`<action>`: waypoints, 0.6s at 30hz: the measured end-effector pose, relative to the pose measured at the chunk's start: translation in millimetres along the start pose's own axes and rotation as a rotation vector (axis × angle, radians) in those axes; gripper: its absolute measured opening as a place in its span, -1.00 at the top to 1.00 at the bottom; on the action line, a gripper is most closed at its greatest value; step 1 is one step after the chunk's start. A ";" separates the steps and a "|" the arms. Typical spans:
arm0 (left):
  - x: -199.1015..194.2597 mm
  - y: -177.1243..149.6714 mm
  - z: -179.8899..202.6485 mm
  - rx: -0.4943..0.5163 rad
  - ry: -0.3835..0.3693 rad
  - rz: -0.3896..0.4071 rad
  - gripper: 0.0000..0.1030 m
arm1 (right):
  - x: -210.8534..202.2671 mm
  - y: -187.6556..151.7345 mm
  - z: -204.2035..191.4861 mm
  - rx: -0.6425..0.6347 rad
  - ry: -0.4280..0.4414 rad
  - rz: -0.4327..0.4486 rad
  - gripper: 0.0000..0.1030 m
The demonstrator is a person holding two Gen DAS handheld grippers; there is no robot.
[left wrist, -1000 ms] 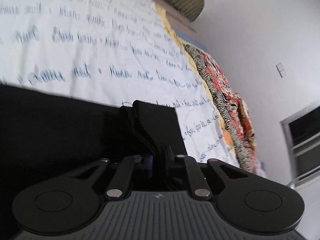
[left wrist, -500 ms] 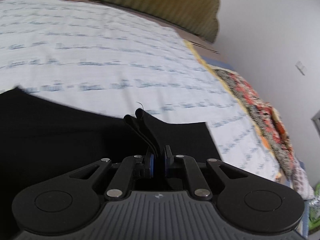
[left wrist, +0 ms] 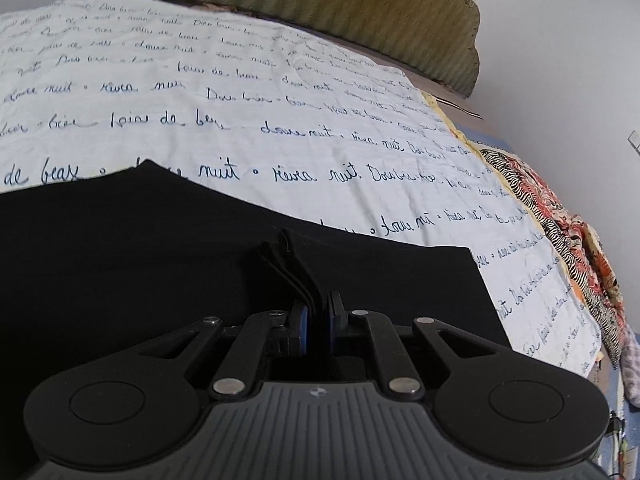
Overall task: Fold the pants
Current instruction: 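Close the left gripper on the trouser edge beside the right gripper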
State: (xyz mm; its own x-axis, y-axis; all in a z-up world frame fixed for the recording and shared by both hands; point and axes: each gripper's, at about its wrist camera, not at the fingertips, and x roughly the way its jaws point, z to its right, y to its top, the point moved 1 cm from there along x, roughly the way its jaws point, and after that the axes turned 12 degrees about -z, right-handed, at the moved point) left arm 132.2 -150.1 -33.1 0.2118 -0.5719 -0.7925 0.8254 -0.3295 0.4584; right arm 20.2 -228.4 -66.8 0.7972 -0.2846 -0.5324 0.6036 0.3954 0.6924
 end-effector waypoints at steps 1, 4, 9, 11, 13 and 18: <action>-1.0 0.0 1.8 0.008 0.005 0.007 0.82 | 0.2 -0.5 -0.1 -0.002 -0.002 -0.003 0.80; -5.1 -0.3 6.2 0.044 0.024 0.035 0.82 | -0.7 4.2 3.0 -0.006 -0.010 -0.001 0.80; 4.6 2.7 -0.2 0.035 0.060 -0.009 0.81 | 6.2 7.5 0.7 -0.003 0.001 -0.008 0.80; 5.6 0.8 -4.0 0.024 0.058 -0.011 0.81 | 12.9 6.1 0.3 -0.001 0.026 -0.041 0.78; 4.7 -0.9 -4.7 0.035 0.064 -0.011 0.78 | 12.8 3.5 -1.0 -0.005 0.036 -0.049 0.70; -6.5 -2.3 -7.1 0.043 0.094 0.005 0.77 | -9.7 1.6 12.8 0.003 0.116 -0.013 0.60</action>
State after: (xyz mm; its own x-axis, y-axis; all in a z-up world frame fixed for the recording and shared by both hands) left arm 132.6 -140.3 -31.8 0.2657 -0.5012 -0.8236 0.8013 -0.3602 0.4777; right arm 13.6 -236.2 -54.3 0.7827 -0.1862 -0.5939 0.6137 0.3899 0.6865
